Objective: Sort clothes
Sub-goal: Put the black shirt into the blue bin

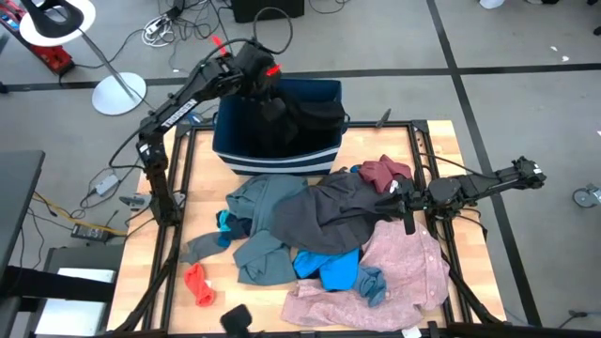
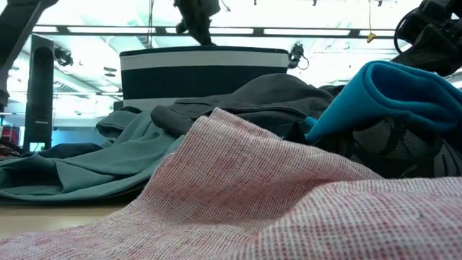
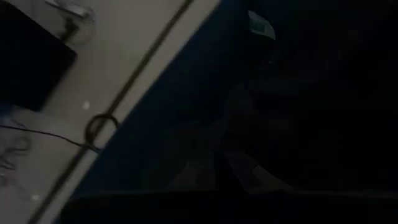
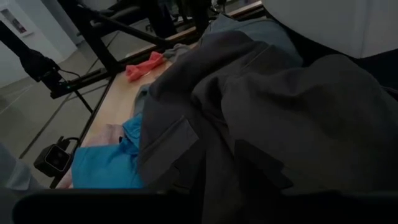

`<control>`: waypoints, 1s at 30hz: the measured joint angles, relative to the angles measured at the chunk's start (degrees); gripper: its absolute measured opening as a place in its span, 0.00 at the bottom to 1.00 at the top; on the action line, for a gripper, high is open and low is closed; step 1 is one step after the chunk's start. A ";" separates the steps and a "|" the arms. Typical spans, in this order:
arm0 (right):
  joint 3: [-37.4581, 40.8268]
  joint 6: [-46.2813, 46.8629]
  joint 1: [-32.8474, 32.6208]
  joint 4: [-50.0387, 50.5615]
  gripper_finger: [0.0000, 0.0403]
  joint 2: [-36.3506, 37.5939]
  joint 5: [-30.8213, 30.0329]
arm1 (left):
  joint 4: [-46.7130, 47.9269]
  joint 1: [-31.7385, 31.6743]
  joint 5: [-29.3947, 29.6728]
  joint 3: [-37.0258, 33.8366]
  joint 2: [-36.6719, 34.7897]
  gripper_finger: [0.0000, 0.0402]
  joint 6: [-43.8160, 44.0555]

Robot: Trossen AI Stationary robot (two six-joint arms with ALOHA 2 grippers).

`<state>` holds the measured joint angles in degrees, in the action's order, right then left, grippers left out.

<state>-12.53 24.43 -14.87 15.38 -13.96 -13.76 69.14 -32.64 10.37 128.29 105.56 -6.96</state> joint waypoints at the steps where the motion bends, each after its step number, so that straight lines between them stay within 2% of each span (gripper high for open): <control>1: 0.00 0.00 0.00 -0.02 0.22 -0.02 0.00 | -0.25 -0.28 -1.15 0.00 0.75 0.00 0.21; 10: -0.02 0.00 0.00 -0.33 0.22 -0.02 0.00 | 1.82 -0.77 -4.74 0.02 9.84 0.00 1.69; 16: -0.01 0.00 0.02 -0.32 0.22 -0.02 0.00 | 4.48 -0.75 -10.11 0.02 15.65 0.00 1.94; 22: -0.02 0.00 0.02 -0.33 0.22 -0.02 -0.02 | 4.72 -0.66 -10.06 0.02 19.58 0.00 9.60; 30: -0.02 0.00 0.02 -0.31 0.22 0.00 0.00 | 3.48 -0.75 -10.82 0.09 24.99 0.00 12.97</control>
<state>-12.56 24.43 -14.85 15.07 -13.96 -13.76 72.62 -33.39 -0.45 128.38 130.56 6.01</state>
